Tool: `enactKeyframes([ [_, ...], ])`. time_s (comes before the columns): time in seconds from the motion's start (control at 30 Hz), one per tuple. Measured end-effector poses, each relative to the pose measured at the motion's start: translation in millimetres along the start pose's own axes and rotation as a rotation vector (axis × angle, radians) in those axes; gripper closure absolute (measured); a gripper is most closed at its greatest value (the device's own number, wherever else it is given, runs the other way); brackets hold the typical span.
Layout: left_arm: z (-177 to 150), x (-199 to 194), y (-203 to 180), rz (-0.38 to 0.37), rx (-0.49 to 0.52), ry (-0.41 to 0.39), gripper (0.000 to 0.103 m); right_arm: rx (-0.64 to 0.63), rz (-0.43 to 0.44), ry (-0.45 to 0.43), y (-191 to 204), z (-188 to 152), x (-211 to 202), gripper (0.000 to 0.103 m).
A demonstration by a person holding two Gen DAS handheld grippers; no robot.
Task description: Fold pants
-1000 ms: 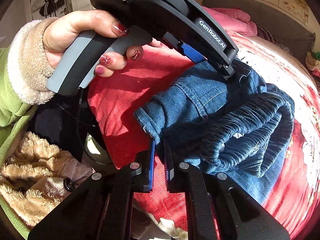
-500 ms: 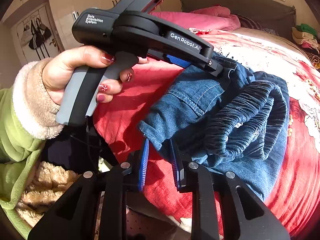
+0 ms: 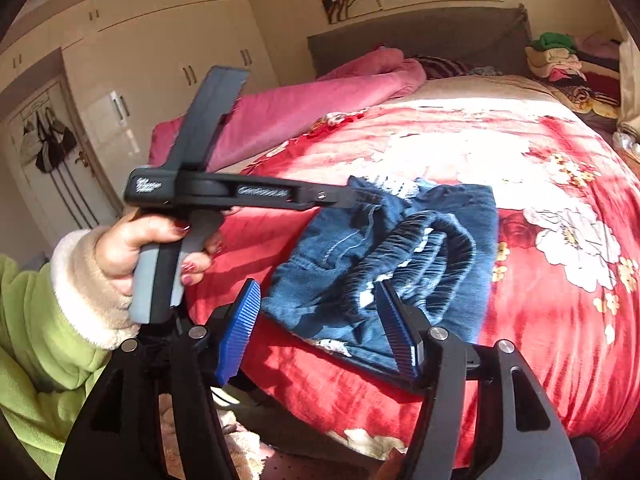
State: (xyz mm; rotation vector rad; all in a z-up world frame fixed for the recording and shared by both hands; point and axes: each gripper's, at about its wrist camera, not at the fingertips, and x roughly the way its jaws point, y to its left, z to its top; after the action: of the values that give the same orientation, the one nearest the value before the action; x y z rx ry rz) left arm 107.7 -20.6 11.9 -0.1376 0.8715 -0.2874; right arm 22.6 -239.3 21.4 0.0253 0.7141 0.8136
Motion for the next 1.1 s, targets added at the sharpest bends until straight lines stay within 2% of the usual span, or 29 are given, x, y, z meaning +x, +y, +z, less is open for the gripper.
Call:
enactKeyframes([
  [0.2, -14.0, -5.1, 3.0, 0.015, -0.011, 0.002, 0.034, 0.188, -0.136, 0.042, -49.1, 1.6, 9.9, 0.032],
  [0.33, -27.2, -3.0, 6.5, 0.012, -0.031, 0.019, 0.031, 0.263, -0.173, 0.083, -73.1, -5.0, 21.9, 0.031],
  [0.67, -42.1, 24.5, 7.9, -0.003, -0.056, 0.078, 0.026, 0.381, -0.097, 0.161, -103.8, -7.4, 61.3, 0.031],
  [0.9, -46.2, 37.7, 7.4, -0.027, -0.085, 0.098, 0.025, 0.421, -0.048, 0.146, -108.8, -10.4, 72.3, 0.032],
  [1.0, -45.2, 41.0, 4.5, -0.036, -0.085, 0.105, 0.027, 0.418, -0.012, 0.153, -103.1, -11.6, 75.7, 0.044],
  [1.1, -44.2, 42.2, -0.5, -0.040, -0.072, 0.110, 0.037, 0.393, -0.021, 0.150, -95.8, -11.5, 77.1, 0.056],
])
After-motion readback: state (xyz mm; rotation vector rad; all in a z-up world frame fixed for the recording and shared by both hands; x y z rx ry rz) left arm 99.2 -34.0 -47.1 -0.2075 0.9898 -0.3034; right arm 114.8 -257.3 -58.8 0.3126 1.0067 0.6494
